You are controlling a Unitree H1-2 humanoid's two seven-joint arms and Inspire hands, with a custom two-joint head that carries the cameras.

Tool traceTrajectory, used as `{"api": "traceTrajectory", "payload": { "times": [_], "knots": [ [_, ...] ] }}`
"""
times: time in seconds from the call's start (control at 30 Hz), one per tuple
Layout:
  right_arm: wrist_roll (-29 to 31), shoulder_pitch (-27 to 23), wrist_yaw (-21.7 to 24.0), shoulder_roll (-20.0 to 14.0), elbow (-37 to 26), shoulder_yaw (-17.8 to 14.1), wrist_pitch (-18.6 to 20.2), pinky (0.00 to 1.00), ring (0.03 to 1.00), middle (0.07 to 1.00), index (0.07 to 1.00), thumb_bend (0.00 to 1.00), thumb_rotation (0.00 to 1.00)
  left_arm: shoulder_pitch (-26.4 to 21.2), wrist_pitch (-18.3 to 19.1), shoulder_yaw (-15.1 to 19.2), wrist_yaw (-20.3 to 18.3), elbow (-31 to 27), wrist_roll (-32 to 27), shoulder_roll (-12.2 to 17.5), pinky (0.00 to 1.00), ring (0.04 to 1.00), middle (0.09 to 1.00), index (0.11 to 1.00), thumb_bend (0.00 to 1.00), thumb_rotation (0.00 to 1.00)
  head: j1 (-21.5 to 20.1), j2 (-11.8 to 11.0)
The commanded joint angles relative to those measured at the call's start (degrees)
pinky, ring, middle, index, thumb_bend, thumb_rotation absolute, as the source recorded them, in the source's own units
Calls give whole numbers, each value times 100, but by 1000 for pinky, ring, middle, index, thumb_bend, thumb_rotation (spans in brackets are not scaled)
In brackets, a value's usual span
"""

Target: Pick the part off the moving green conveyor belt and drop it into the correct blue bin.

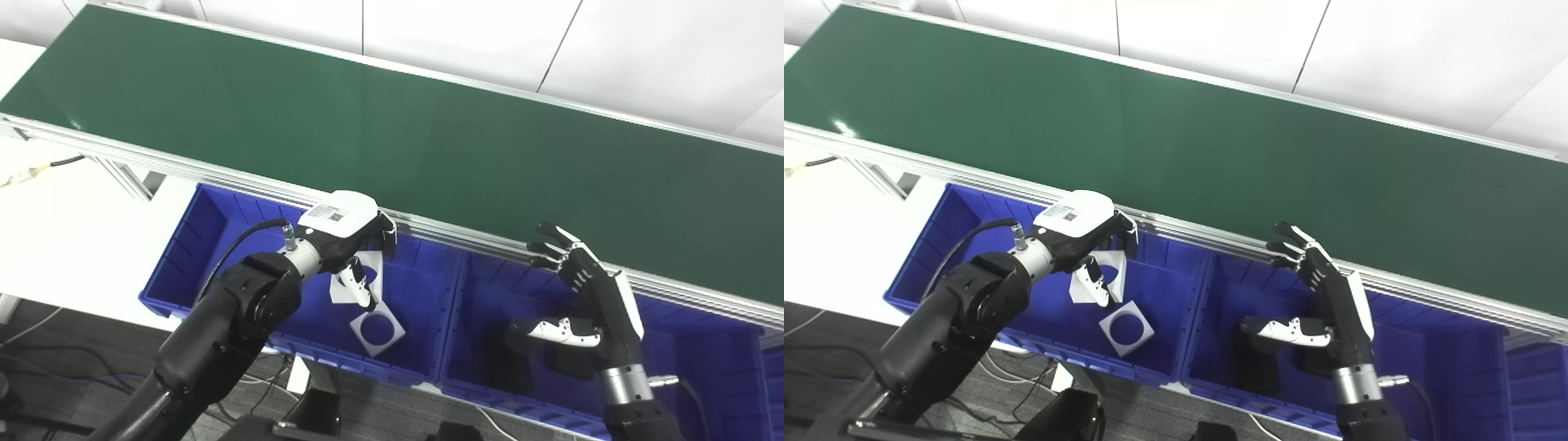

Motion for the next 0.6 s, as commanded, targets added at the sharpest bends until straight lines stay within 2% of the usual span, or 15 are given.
{"api": "traceTrajectory", "payload": {
  "times": [0.0,0.1,0.13,0.17,0.3,0.33,0.37,0.4,0.5,0.57],
  "knots": [
    [36,-44,3,20,-62,-52,-140,690,774,888,813,992,238,-140,26,12,42,-199,69,14,354,443,439,528,521,0,-9,-13],
    [52,-33,11,26,-73,-54,-122,694,774,888,812,993,231,-139,52,15,7,-213,81,3,359,453,451,522,523,0,-14,-14],
    [52,-30,11,28,-78,-54,-121,693,774,888,813,992,228,-141,64,13,-12,-222,91,1,371,468,510,504,523,34,-14,-14],
    [52,-29,12,28,-79,-54,-124,692,774,889,814,991,227,-140,67,15,-22,-227,93,-1,369,464,530,496,523,50,-14,-14],
    [53,-34,17,30,-62,-52,-145,689,774,890,815,989,231,-142,98,22,-78,-234,114,-10,370,471,551,493,523,58,-17,-21],
    [61,-34,21,30,-65,-52,-142,690,775,890,815,989,230,-141,103,24,-85,-236,116,-12,373,472,551,541,757,44,-17,-21],
    [69,-37,27,29,-61,-49,-150,690,775,890,815,989,230,-143,156,21,-187,-269,120,-6,375,473,551,565,877,37,-17,-21],
    [73,-39,32,28,-56,-48,-156,693,777,890,816,987,226,-145,198,18,-264,-293,122,-1,447,570,634,603,951,92,-17,-21],
    [83,-41,32,33,-51,-49,-138,696,777,890,814,988,227,-151,309,12,-510,-391,151,11,542,680,734,643,996,162,-25,-21],
    [84,-37,28,39,-56,-50,-130,696,776,890,812,994,228,-150,337,11,-593,-418,180,12,565,707,765,657,1000,207,-31,-27]
  ]
}}
